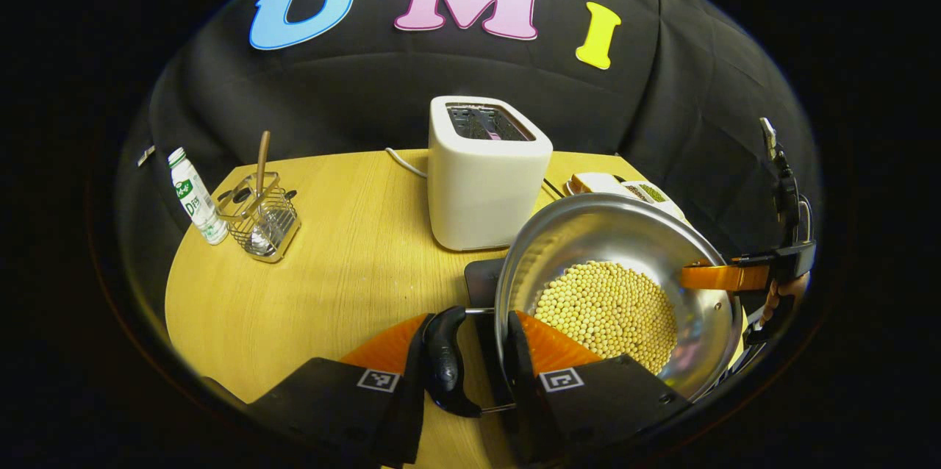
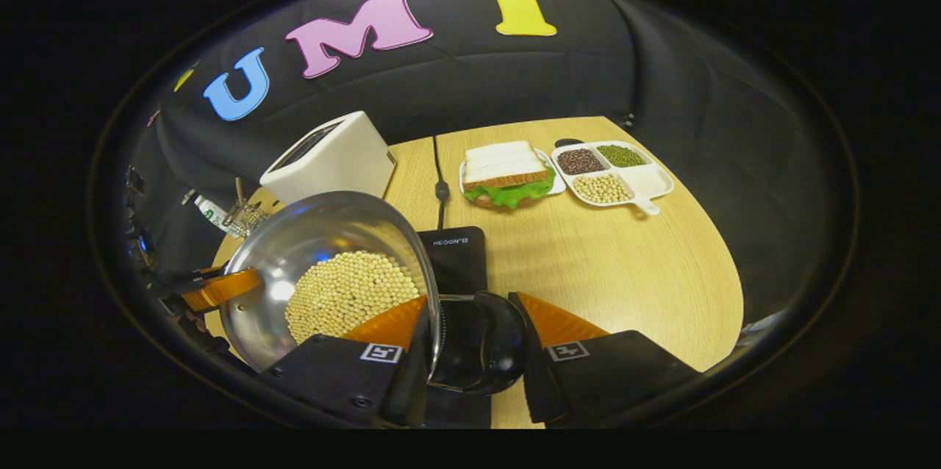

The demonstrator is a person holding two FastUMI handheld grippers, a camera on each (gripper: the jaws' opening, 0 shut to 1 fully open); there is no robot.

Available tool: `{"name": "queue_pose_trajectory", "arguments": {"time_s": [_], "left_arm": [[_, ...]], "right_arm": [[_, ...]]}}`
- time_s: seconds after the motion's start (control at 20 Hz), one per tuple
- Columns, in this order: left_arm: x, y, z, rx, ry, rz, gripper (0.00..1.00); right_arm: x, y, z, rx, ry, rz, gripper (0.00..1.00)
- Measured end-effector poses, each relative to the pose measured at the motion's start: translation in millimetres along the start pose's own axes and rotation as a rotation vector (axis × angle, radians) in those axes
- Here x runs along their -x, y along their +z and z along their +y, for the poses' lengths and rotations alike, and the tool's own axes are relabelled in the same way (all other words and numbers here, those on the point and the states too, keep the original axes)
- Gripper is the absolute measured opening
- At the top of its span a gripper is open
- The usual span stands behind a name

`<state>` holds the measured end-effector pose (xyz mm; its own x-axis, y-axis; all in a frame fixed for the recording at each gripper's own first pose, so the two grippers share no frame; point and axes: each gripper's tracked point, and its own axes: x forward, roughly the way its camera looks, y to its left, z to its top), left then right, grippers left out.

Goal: First push the handle of the pot to place it horizontally, then grasp the pot with both hands and set it on the induction cooktop.

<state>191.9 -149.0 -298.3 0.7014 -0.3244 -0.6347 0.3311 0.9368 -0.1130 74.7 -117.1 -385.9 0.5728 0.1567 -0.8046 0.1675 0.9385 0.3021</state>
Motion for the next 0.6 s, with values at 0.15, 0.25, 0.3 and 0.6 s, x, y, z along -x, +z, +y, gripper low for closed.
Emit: {"name": "queue_pose_trajectory", "arguments": {"time_s": [0.15, 0.25, 0.3, 0.6], "left_arm": [[0.2, -1.5, 0.8, 0.008, -0.001, 0.003, 0.54], [0.8, -2.5, 0.6, 0.012, 0.001, 0.01, 0.55], [1.2, -2.0, 0.1, 0.014, 0.0, 0.01, 0.56], [3.3, 0.8, 1.6, 0.004, 0.02, 0.007, 0.63]], "right_arm": [[-0.4, 1.6, 0.3, -0.006, 0.0, -0.002, 0.56], [-0.4, 1.3, 0.4, -0.009, 0.002, 0.0, 0.56], [-0.5, 1.2, 0.3, -0.01, 0.003, 0.0, 0.56], [1.8, 3.5, -2.7, 0.002, -0.032, -0.01, 0.63]]}}
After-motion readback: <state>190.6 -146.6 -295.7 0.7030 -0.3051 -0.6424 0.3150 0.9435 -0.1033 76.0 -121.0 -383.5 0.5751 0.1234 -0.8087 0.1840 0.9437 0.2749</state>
